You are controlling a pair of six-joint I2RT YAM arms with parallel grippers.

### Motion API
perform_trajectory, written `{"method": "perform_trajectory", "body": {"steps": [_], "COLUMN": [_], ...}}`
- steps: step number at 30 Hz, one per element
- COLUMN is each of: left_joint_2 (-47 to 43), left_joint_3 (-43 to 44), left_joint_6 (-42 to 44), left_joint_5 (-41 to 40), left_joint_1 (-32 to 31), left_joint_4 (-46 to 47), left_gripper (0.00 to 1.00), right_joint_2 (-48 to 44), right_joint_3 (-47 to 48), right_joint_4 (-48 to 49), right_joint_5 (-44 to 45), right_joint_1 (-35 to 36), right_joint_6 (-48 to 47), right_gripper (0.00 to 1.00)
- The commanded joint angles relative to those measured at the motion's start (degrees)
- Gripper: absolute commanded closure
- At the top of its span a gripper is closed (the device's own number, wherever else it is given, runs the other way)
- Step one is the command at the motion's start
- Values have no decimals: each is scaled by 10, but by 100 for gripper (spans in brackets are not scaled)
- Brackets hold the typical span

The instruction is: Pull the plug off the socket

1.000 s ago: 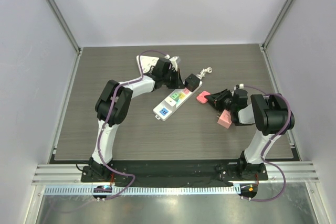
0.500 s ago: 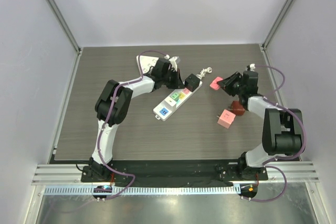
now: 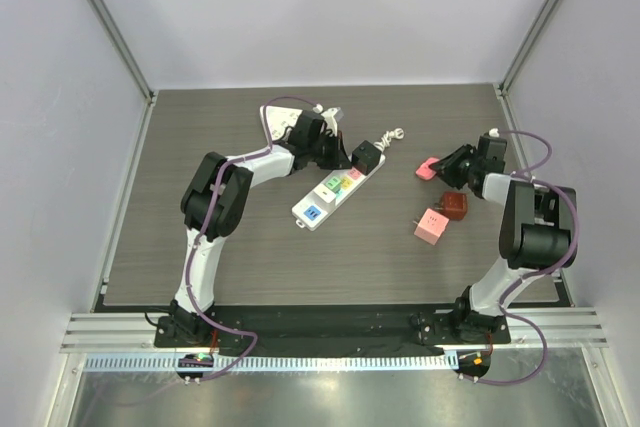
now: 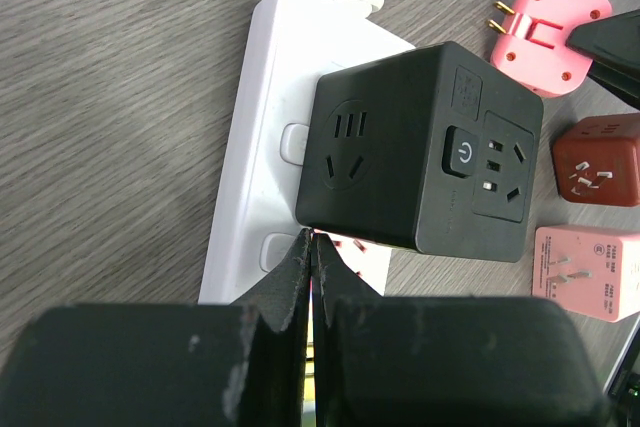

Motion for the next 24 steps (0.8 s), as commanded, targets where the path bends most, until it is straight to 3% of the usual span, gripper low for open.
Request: {"method": "perform_trajectory", "body": {"steps": [1, 2, 4, 5, 8, 18, 24], "left_joint_2": [12, 12, 12, 9, 2, -73, -161], "left_joint_3": [-18, -19, -20, -22, -34, -41, -131], "left_joint_6": [26, 26, 26, 26, 26, 31, -14], "left_joint_5": [-42, -42, -42, -42, -41, -23, -28], "left_joint_1": [17, 17, 17, 17, 17, 36, 72], "left_joint_4": [-51, -51, -51, -51, -40, -23, 4], "left_gripper": [100, 100, 100, 100, 100, 98, 86], "right_joint_2": [5, 1, -12, -16, -40, -160, -196], "right_joint_3": [1, -1, -4, -4, -4, 15, 32], "right_joint_4": [-24, -27, -43, -50, -76, -189, -228], "right_joint_5": [11, 16, 35, 43, 65, 158, 183], "right_joint_1": [-5, -6, -8, -8, -8, 50, 191], "right_joint_6": [-34, -37, -49, -54, -70, -125, -144], "right_gripper": [74, 62, 51, 41, 29, 19, 15]}}
